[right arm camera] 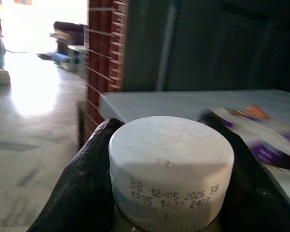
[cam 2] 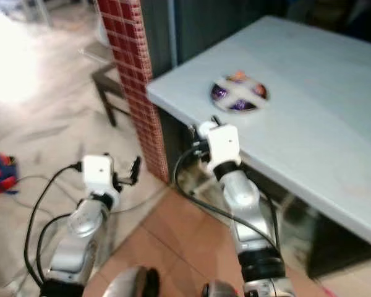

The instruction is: Restocking fridge

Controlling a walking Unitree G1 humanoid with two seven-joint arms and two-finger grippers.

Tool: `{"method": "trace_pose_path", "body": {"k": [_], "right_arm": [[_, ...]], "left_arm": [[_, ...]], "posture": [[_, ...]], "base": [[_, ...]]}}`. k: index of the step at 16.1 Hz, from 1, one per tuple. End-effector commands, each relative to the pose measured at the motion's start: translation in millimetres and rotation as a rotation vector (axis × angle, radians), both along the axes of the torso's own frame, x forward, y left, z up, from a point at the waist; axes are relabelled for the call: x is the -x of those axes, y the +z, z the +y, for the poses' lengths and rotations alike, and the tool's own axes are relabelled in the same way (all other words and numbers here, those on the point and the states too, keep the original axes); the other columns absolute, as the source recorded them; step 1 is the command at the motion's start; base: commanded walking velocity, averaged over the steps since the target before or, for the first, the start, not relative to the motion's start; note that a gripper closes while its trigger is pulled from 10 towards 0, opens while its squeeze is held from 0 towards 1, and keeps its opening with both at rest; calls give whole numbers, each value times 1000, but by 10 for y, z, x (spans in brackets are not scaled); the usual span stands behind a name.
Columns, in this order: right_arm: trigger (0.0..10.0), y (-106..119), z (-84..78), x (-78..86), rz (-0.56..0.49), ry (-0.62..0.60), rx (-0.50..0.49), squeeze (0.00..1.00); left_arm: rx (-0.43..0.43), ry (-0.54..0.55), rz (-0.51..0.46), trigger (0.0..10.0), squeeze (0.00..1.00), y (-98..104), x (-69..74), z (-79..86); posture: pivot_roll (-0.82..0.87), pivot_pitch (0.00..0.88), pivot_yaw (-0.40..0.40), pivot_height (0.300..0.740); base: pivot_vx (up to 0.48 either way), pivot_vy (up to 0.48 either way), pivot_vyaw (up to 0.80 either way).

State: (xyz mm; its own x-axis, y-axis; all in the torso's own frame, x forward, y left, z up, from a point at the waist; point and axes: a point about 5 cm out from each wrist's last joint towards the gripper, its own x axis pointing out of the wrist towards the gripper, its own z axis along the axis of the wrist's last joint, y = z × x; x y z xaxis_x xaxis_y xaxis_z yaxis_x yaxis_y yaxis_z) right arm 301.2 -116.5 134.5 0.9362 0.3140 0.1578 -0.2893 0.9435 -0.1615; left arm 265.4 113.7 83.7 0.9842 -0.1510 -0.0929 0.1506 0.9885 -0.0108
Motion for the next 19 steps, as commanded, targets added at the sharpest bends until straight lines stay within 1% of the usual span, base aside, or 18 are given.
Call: {"method": "trace_pose_path", "body": {"k": [1, 2, 5, 6, 7, 8, 9, 10, 12, 13, 16, 19], "right_arm": [[10000, 91, 148, -22, -33, 34, -13, 0], [10000, 67, 144, -26, -21, 14, -14, 0], [10000, -35, 98, -67, 56, -94, -43, 0], [10000, -69, 104, -74, 45, -118, 35, 0], [10000, -106, 98, -60, 94, -121, -51, 0], [10000, -108, 81, -70, 97, -137, -73, 0], [10000, -107, 80, -76, 96, -134, -72, 0], [10000, -123, 76, -88, 114, -114, -33, 0], [10000, -83, 121, -89, 89, -72, -46, 0], [10000, -37, 160, -106, 63, -48, -32, 0], [10000, -21, 185, -140, 68, -31, -51, 0], [10000, -41, 239, -100, 72, 34, -52, 0]], "left_arm": [[-15, 26, 10, 10000, 0, -19, 8, 92], [-15, 30, 12, 10000, 0, -23, 10, 100], [-16, 23, 13, 10000, 0, -22, 1, 90], [-16, 19, 15, 10000, 0, -26, -3, 83], [-16, 17, 15, 10000, 0, -26, -8, 76], [-16, 15, 16, 10000, 0, -27, -11, 74], [-16, 14, 16, 10000, 0, -27, -13, 74], [-15, 11, 17, 10000, 0, -33, -14, 67], [-10, 11, 26, 10000, 0, -58, -19, 58], [-10, 8, 16, 10000, 0, -43, -32, 46], [-6, 19, 11, 10000, 0, -36, -39, 39], [-7, 35, 3, 10000, 0, -25, -37, 62]], "posture": [[41, 0, 38, 740], [46, 0, 35, 740], [42, 0, 37, 740], [34, 0, 39, 740], [33, 0, 41, 740], [33, 0, 41, 740], [34, 0, 42, 740], [34, 0, 42, 740], [32, 0, 45, 740], [36, 0, 41, 740], [44, 0, 34, 740], [51, 0, 27, 740]], "base": [[-262, 0, 0], [-262, 0, 0], [0, 0, 0], [0, 0, 0], [0, 0, 0], [0, 0, 0], [0, 0, 0], [0, 0, 0], [-122, 0, 0], [0, 0, 800], [0, 0, 800], [0, 0, 798]]}}
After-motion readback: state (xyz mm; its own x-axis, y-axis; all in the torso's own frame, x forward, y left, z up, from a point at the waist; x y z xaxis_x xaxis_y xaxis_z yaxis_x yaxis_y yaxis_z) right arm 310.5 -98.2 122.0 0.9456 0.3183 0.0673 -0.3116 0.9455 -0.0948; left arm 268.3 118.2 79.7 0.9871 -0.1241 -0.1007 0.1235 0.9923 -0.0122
